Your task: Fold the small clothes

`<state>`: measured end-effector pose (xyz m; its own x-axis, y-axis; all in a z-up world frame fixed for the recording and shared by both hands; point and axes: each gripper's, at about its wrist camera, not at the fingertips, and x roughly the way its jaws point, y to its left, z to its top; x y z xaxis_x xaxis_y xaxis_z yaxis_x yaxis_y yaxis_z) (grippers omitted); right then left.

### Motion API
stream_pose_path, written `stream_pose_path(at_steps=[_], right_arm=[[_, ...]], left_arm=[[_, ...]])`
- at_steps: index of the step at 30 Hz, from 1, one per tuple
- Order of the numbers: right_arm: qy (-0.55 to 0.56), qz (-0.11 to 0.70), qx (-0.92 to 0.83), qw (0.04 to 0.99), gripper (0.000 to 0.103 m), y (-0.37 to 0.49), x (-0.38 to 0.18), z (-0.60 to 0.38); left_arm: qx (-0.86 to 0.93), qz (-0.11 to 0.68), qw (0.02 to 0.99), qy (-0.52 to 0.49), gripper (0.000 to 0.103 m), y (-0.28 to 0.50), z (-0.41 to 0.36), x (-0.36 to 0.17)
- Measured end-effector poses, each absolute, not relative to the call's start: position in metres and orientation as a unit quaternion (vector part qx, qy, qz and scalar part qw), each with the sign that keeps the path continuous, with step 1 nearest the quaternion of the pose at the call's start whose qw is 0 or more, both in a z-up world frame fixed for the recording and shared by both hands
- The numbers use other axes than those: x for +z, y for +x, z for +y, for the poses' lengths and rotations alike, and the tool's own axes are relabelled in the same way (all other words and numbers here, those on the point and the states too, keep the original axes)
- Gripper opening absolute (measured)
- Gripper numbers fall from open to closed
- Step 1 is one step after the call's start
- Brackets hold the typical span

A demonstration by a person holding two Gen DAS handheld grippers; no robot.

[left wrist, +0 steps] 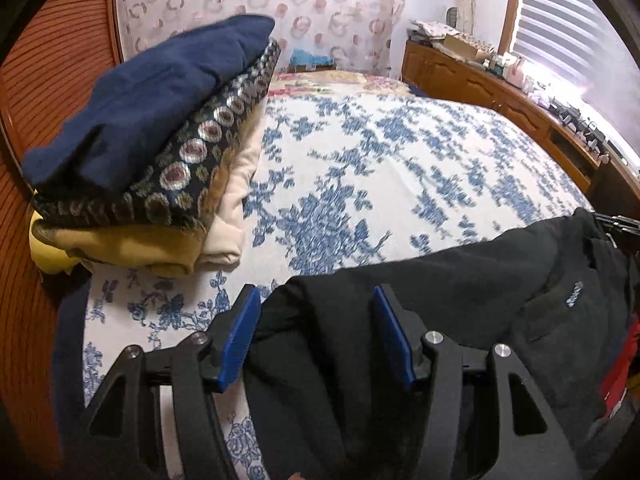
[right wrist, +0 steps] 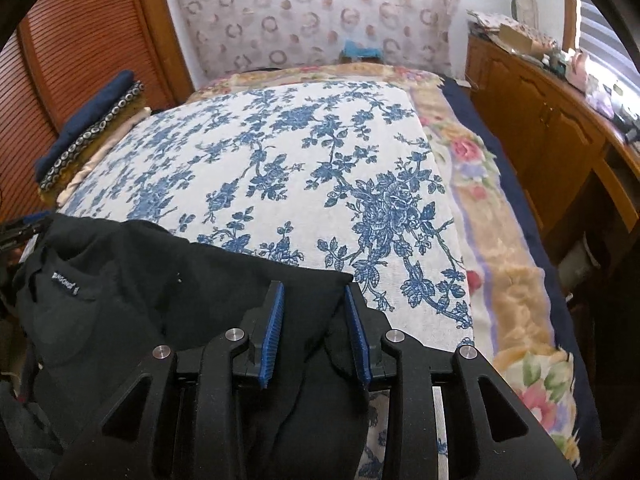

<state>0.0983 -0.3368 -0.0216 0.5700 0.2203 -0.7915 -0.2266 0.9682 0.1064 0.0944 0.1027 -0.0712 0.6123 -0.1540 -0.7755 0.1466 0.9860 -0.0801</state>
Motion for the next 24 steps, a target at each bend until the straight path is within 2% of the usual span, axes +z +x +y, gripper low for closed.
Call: stream_pose_path(at_steps=[4,9,16,24], right_arm=[[-0.010,0.439,0.126,0.889,0.030,0.096,-0.021,-0.335],[-0.003,0.429,0.136,0.893,0.006,0.093,-0.019,-0.335],[0.017,0.381,0.111,0.918,0.004,0.071,0.004,-0.359],[0.013,0.397,0.105,0.912,0.004,0.076,-0.006,-0.358]], left_arm=[[-0.089,0.429,0.899,-0.024,0.059,0.093,0.109,-0.075],[-0.088,0.417,0.904,-0.016,0.060,0.091,0.110,-0.077],[-0.089,0.415,0.905,-0.020,0.061,0.093,0.112,-0.077],[-0.091,0.414,0.905,-0.023,0.061,0.091,0.113,-0.078]])
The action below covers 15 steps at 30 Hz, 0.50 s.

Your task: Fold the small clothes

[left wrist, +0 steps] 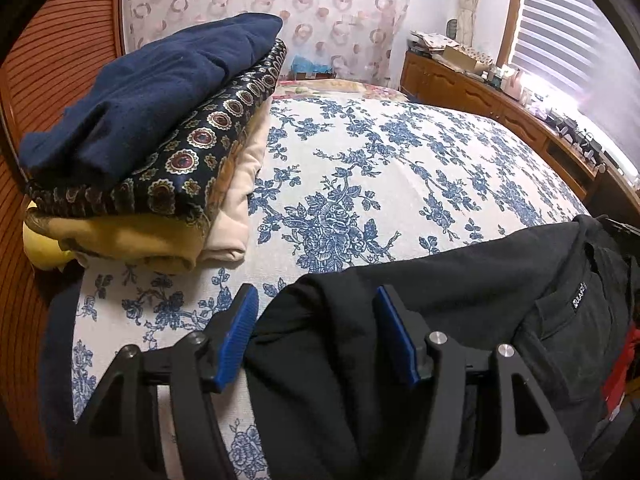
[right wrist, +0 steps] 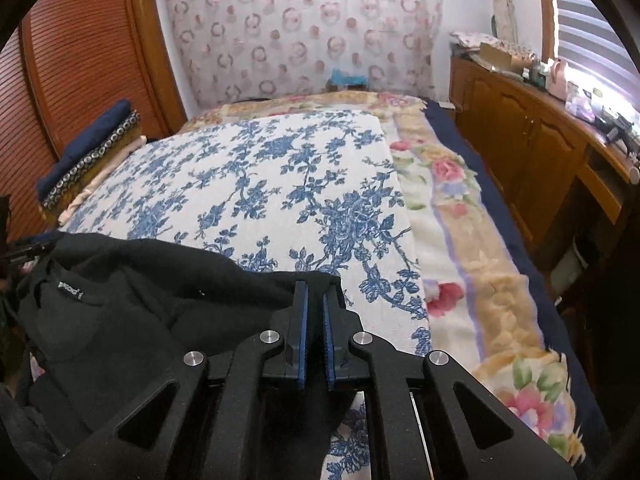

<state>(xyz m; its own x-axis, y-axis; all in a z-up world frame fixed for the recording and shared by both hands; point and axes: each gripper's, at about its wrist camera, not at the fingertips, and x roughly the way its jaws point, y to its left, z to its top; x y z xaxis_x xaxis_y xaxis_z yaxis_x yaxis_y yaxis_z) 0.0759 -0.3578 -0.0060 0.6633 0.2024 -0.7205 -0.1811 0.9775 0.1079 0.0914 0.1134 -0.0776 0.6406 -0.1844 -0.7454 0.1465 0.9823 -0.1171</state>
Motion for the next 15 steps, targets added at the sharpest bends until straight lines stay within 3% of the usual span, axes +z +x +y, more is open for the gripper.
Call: stream_pose_path(at_steps=[3,6,10,15], right_arm=[[0.011,0.390,0.101,0.915,0.004,0.074,-0.003,-0.358],[0.005,0.383,0.092,0.919,0.024,0.072,0.000,-0.357],[0.014,0.397,0.101,0.912,0.042,0.077,-0.005,-0.360],[0.025,0.402,0.104,0.909,0.054,0.083,-0.010,-0.359]], left_arm=[[-0.093,0.413,0.905,-0.025,0.061,0.092,0.114,-0.077],[-0.092,0.413,0.906,-0.024,0.061,0.092,0.114,-0.078],[-0.092,0.413,0.906,-0.024,0.061,0.093,0.114,-0.078],[-0.092,0.413,0.906,-0.024,0.061,0.092,0.114,-0.078]])
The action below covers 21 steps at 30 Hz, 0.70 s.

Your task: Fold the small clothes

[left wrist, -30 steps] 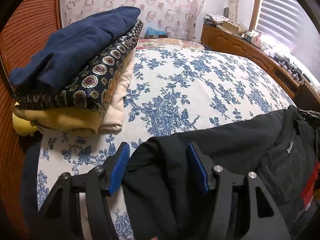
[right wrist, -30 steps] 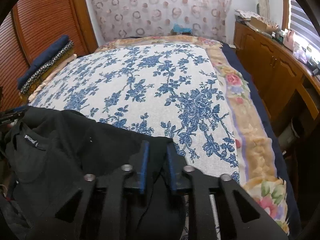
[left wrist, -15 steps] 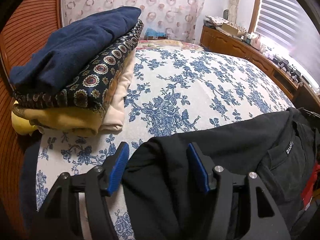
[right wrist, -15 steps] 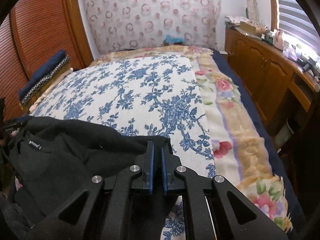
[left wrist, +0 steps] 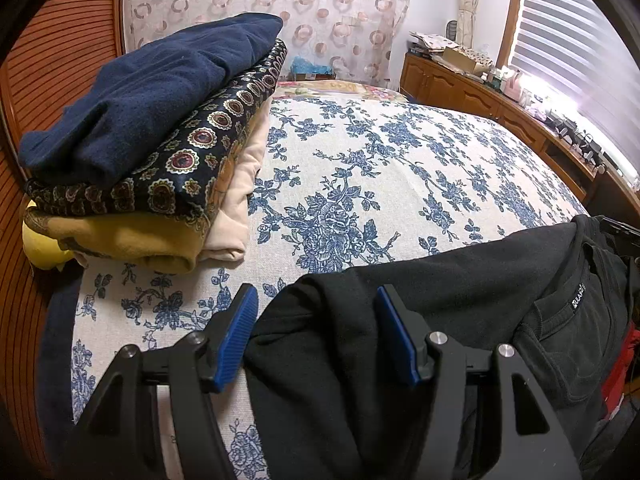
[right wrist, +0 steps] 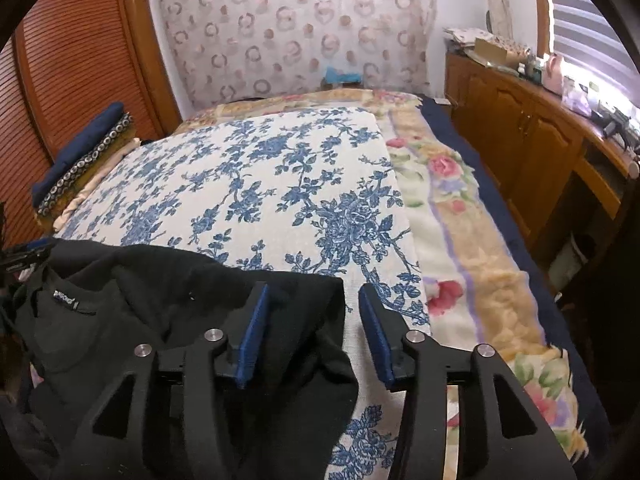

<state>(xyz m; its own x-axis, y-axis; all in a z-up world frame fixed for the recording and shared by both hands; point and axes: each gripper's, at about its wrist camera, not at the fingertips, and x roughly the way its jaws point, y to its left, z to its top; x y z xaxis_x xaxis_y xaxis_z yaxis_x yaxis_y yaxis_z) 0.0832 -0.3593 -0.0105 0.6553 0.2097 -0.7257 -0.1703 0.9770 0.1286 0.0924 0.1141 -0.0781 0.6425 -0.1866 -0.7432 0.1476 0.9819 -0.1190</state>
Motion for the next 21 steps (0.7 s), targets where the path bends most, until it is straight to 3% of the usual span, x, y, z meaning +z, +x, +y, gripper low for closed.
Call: stream_pose_path(at_steps=[15,18,20,21], right_arm=[[-0.001,0.419,0.105,0.902,0.057,0.089,-0.026,-0.350],[-0.010,0.422,0.121,0.898,0.041,0.088,-0.024,-0.344],[-0.008,0.424,0.132,0.896,0.024,0.087,-0.024,-0.341],[-0.008,0.425,0.139,0.895,0.020,0.086,-0.023,-0.339]], left_arm=[[-0.090,0.413,0.906,-0.022,0.061,0.092,0.113,-0.078],[-0.087,0.417,0.905,-0.016,0.061,0.093,0.112,-0.077],[-0.098,0.418,0.903,-0.020,0.043,0.093,0.112,-0.076],[-0.107,0.418,0.902,-0.023,0.039,0.092,0.111,-0.075]])
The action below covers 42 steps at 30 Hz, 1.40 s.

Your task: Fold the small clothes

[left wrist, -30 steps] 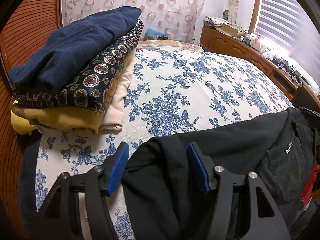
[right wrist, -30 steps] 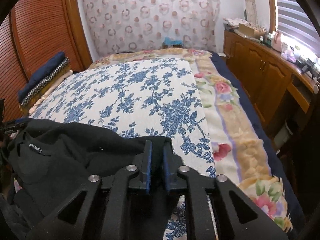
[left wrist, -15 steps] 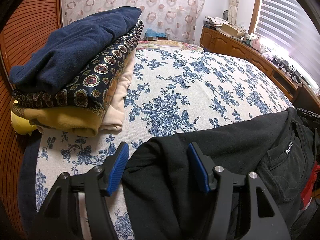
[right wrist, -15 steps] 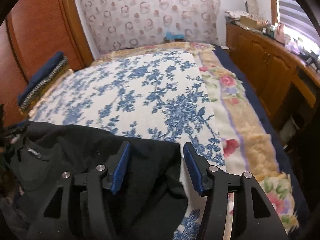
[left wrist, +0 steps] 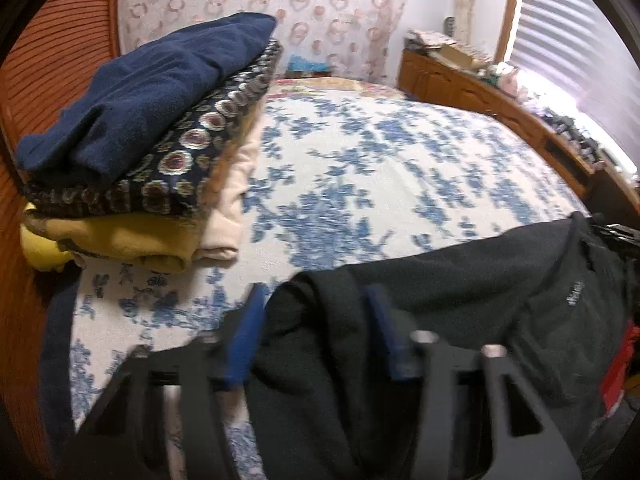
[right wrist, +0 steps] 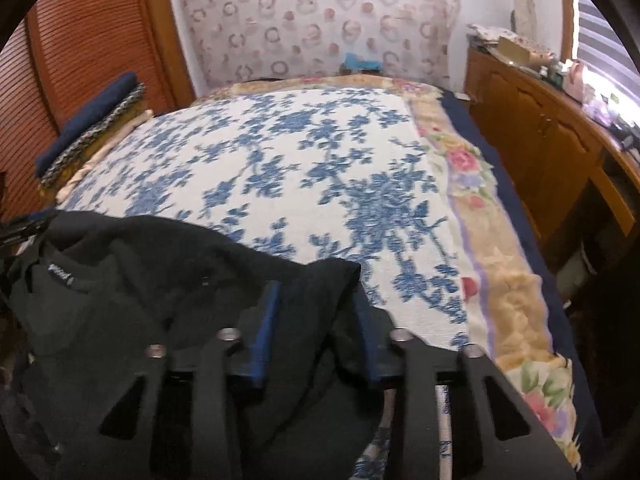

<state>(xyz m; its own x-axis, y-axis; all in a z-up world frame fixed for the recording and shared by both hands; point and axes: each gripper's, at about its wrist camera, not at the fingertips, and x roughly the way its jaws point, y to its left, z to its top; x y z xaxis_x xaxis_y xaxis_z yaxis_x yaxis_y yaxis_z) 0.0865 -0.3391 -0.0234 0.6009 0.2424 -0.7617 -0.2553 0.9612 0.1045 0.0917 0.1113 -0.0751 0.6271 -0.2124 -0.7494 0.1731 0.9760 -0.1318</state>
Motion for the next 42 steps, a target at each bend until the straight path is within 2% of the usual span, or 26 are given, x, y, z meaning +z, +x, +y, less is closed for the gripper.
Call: stream_pose_path(at_steps=[1,2,5,13,21,31,37,42], right_arm=[[-0.006,0.425,0.148,0.893,0.013,0.085,-0.023,-0.337],[-0.007,0.425,0.150,0.893,0.011,0.084,-0.023,-0.335],[-0.003,0.416,0.159,0.895,0.008,0.078,-0.020,-0.332],[0.026,0.332,0.175,0.927,0.006,0.035,0.036,-0.342],[0.033,0.277,0.181,0.943,0.006,-0.008,0.098,-0.347],[0.006,0.169,0.207,0.964,0.006,-0.061,0.209,-0.354],[-0.040,0.127,0.199,0.971,0.006,-0.034,0.277,-0.350],[-0.079,0.155,0.167,0.971,0.006,0.056,0.293,-0.340]], left_arm=[[-0.111,0.419,0.901,-0.023,0.026,0.090,0.110,-0.075],[-0.127,0.421,0.898,-0.028,0.015,0.089,0.109,-0.074],[-0.135,0.416,0.899,-0.034,0.009,0.082,0.107,-0.070],[-0.163,0.318,0.931,-0.079,0.007,0.031,0.110,-0.002],[-0.175,0.224,0.956,-0.078,0.006,-0.024,0.106,0.068],[-0.196,0.107,0.972,-0.070,0.006,-0.070,0.110,0.160],[-0.162,0.072,0.984,-0.024,0.006,-0.030,0.110,0.212],[-0.131,0.135,0.982,0.010,0.010,0.082,0.099,0.212]])
